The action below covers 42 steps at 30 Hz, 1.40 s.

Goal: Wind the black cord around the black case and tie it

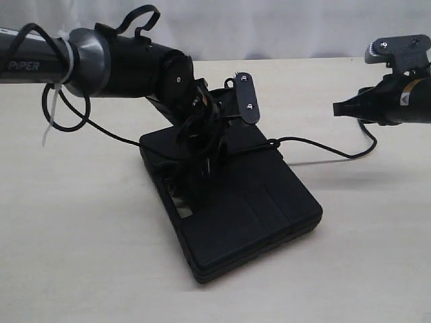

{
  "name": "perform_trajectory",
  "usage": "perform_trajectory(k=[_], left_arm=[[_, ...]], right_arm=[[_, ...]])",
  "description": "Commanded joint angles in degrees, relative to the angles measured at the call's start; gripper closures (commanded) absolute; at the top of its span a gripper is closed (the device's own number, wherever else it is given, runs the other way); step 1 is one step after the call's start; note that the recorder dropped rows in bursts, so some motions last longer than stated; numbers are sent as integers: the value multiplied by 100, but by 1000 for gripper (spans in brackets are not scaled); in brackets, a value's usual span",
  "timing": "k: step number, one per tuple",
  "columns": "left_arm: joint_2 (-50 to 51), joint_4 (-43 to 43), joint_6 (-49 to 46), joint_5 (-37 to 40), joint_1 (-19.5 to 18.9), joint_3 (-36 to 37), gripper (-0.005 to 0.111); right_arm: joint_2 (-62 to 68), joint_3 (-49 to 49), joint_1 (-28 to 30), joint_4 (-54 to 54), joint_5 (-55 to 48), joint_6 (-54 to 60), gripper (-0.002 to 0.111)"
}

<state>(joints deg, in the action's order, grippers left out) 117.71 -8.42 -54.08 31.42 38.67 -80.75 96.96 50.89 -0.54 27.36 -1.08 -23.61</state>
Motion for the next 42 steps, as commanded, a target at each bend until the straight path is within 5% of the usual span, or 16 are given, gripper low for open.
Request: perform_trajectory(k=[1, 10, 13, 17, 21, 24, 32, 42], left_arm=[[-297, -375, 28, 363, 6, 116, 56], [-513, -715, 518, -126, 6, 116, 43], [-878, -543, 1458, -237, -15, 116, 58], [-1295, -630, 1955, 751, 9, 116, 76], [-1255, -2098, 310, 2262, 217, 157, 87], [-1122, -2815, -709, 2683, 584, 183, 90], [-961, -2060, 323, 1423, 1572, 731, 107], [-328, -2006, 1158, 873, 1836, 1174, 107]], right_arm=[[-653, 119, -243, 40, -1026, 40, 104], [-751, 65, -958, -850, -2518, 1207, 104], [-370, 65, -958, -3274, -2610, 3946, 104], [-1, 89, -958, -4838, -3040, 5697, 104], [98, 89, -958, -4933, -2812, 5730, 104], [83, 89, -958, -4933, -2800, 5730, 104], [83, 89, -958, -4933, -2713, 5740, 104], [83, 89, -958, -4933, -2574, 5730, 104]])
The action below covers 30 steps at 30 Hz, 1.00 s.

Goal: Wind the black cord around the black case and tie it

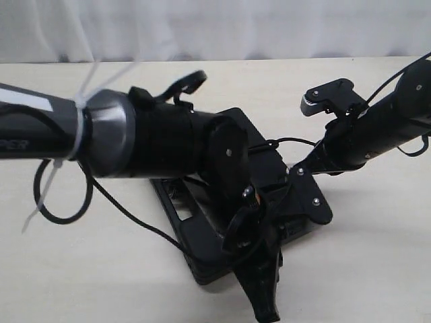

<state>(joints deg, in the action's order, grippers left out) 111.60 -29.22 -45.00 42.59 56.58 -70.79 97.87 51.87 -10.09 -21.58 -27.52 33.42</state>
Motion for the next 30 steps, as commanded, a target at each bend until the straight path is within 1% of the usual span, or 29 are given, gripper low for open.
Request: perform_trajectory(k=[1, 3, 4, 10, 12, 13, 16, 20, 22, 26, 28, 30], left_arm=[[305, 325, 518, -397, 29, 231, 107], [306, 878, 1027, -552, 29, 256, 107], [306, 1333, 1416, -550, 16, 256, 107], [306, 3251, 2891, -483, 3, 256, 107], [306, 3778, 3468, -575, -33, 256, 107], [306, 3896, 3613, -641, -67, 256, 107], [306, 3803, 3633, -736, -128, 256, 107], [306, 3692, 3540, -817, -118, 256, 107], [289, 3692, 3540, -829, -118, 256, 107], [88, 3567, 3540, -858, -118, 256, 107], [-94, 3560, 3540, -870, -118, 256, 107], [-340, 3510, 3540, -818, -118, 256, 107]], right_arm=[[-7, -10, -4, -39, 70, 27, 104], [-7, -10, -4, -39, 98, 26, 104], [-7, -10, -4, -39, 98, 26, 104], [4, -10, -4, -39, 243, 26, 104], [49, -10, -4, -39, 268, 26, 104], [82, -10, -4, -39, 305, 26, 104], [207, -10, -4, -39, 541, 38, 104], [345, -10, -4, -39, 831, 377, 103], [356, -10, -4, -39, 953, 377, 96], [327, -10, -4, -39, 763, 377, 77], [235, -10, -4, -22, 760, 377, 72], [69, -10, -4, -22, 773, 377, 72]])
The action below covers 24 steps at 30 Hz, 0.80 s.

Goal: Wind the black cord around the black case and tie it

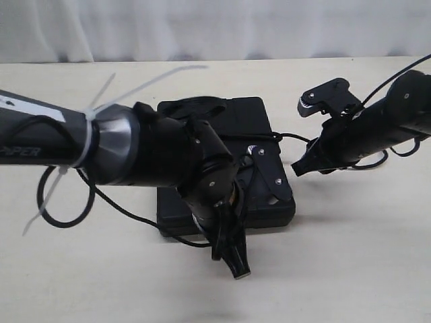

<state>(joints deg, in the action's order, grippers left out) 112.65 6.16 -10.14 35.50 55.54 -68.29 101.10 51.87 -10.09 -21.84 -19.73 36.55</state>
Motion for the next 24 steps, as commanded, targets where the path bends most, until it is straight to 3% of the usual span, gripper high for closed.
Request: perform_trajectory(k=[1, 8, 12, 17, 20, 24], left_arm=[[-578, -66, 53, -93, -14, 16, 107], [-1415, -84, 53, -424, -14, 438, 107], [-1499, -84, 53, -456, -14, 482, 107], [-1497, -84, 53, -502, -14, 482, 107], [-1497, -84, 53, -527, -14, 482, 107], [-1497, -84, -60, -568, -25, 482, 107]], right_arm=[[-352, -10, -4, 3, 34, 64, 72], [-220, -558, -4, 3, 1787, 211, 71], [231, -589, -4, 3, 2100, 582, 71], [773, -589, -4, 3, 3233, 438, 72], [800, -589, -4, 3, 3143, 689, 104], [632, -589, -4, -53, 3194, 717, 104]])
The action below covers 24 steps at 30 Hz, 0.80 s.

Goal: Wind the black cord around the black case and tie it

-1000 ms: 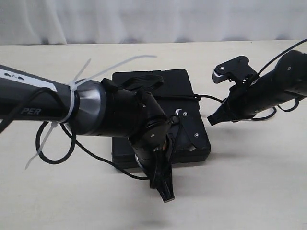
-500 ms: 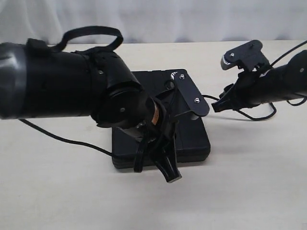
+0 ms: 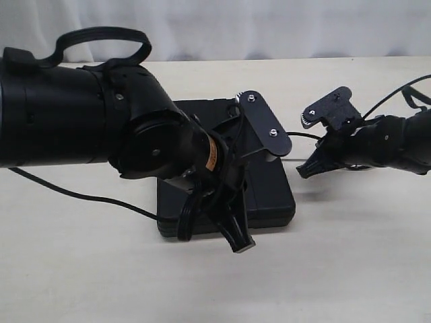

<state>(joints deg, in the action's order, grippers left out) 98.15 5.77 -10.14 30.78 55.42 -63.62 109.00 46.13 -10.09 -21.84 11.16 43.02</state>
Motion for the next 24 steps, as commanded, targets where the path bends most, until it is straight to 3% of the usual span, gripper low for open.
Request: perform_trajectory(k=[1, 8, 12, 17, 20, 24], left_arm=[[-47, -45, -60, -96, -13, 15, 107], [-47, -30, -60, 4, -13, 15, 107], [-47, 127, -60, -86, -13, 15, 107], [138, 1717, -198, -758, -44, 15, 107], [343, 2476, -198, -1285, -218, 15, 104], [595, 2460, 538, -1922, -735, -1, 94]], right_arm=[[-270, -14, -4, -213, 121, 99, 104], [-306, -319, 146, -1672, 786, 1332, 104], [-283, -319, 106, -1673, 744, 1372, 104], [-283, -319, -9, -1631, 834, 1359, 104], [-283, -309, -9, -1631, 834, 1348, 104], [-283, -309, -9, -1631, 844, 1339, 104]])
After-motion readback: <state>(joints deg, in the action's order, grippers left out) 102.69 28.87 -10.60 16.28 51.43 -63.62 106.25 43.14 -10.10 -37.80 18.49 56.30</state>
